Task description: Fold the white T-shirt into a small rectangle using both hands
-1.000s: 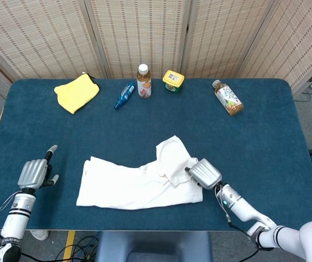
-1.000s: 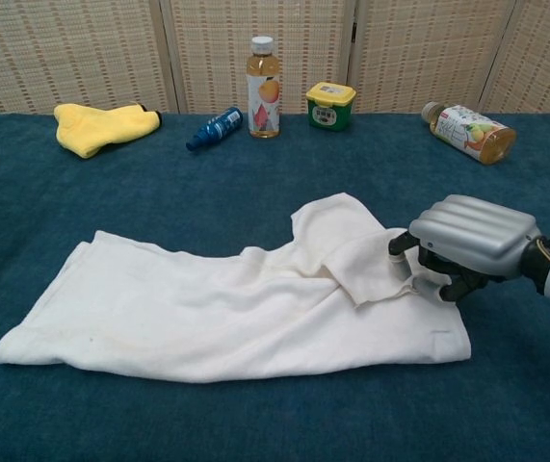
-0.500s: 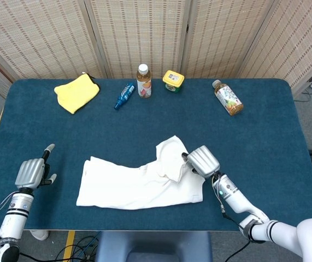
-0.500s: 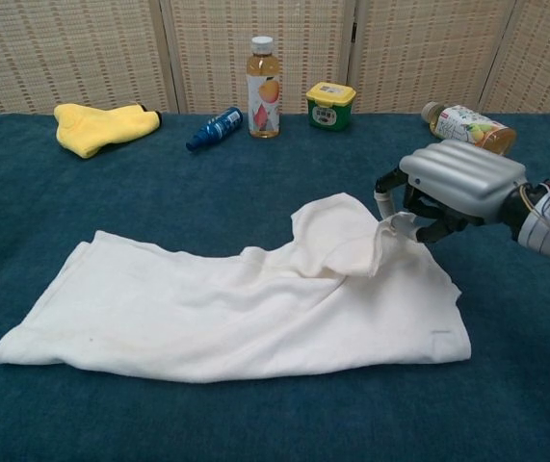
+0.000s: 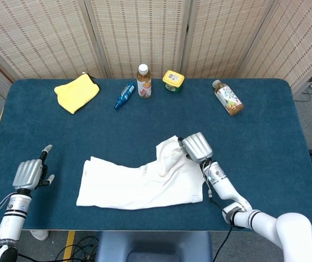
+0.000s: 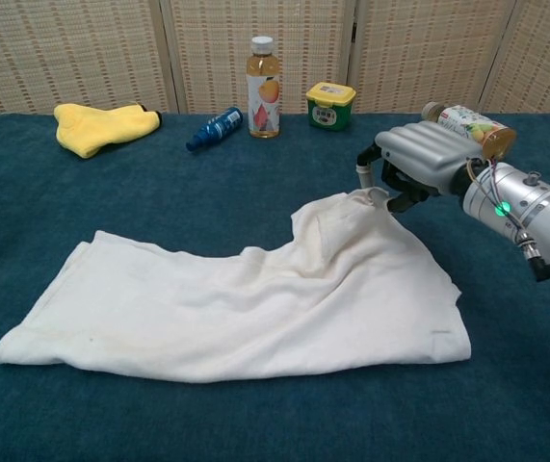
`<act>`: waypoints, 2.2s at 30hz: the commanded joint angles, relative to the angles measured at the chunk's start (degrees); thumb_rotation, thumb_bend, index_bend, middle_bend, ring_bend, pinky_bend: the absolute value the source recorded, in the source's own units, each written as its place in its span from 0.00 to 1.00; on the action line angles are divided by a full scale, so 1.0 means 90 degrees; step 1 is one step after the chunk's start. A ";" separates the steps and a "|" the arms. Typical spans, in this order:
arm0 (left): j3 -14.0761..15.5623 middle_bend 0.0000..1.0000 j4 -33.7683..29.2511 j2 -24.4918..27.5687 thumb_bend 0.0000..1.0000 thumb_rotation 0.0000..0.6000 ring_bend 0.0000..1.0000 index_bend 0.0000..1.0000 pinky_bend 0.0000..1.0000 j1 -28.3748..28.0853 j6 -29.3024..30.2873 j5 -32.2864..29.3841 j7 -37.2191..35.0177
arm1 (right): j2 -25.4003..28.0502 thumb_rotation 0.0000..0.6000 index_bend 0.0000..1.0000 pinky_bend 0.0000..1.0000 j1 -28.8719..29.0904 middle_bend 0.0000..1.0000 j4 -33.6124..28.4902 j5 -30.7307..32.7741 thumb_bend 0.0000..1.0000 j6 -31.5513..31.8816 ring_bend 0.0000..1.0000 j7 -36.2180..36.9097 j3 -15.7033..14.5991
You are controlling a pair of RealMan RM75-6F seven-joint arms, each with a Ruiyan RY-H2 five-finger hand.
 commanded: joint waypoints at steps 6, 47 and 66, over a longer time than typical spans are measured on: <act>0.0008 0.86 0.0065 -0.0007 0.33 1.00 0.79 0.00 0.87 0.0030 -0.0017 -0.0006 -0.0044 | -0.0553 1.00 0.56 1.00 0.0418 0.94 0.0968 0.0250 0.53 -0.0344 0.98 0.0039 0.0178; 0.0181 0.86 0.0307 0.0285 0.33 1.00 0.79 0.04 0.87 0.0006 -0.0141 0.0940 -0.0672 | 0.0389 1.00 0.18 1.00 0.0450 0.93 -0.0408 0.0537 0.34 0.0351 0.98 -0.0268 0.0457; 0.0816 0.84 0.2181 -0.0228 0.33 1.00 0.77 0.28 0.85 -0.0895 -0.0278 0.3338 -0.1688 | 0.2987 1.00 0.18 1.00 -0.1317 0.93 -0.3695 0.0026 0.34 0.1699 0.98 -0.0852 -0.0518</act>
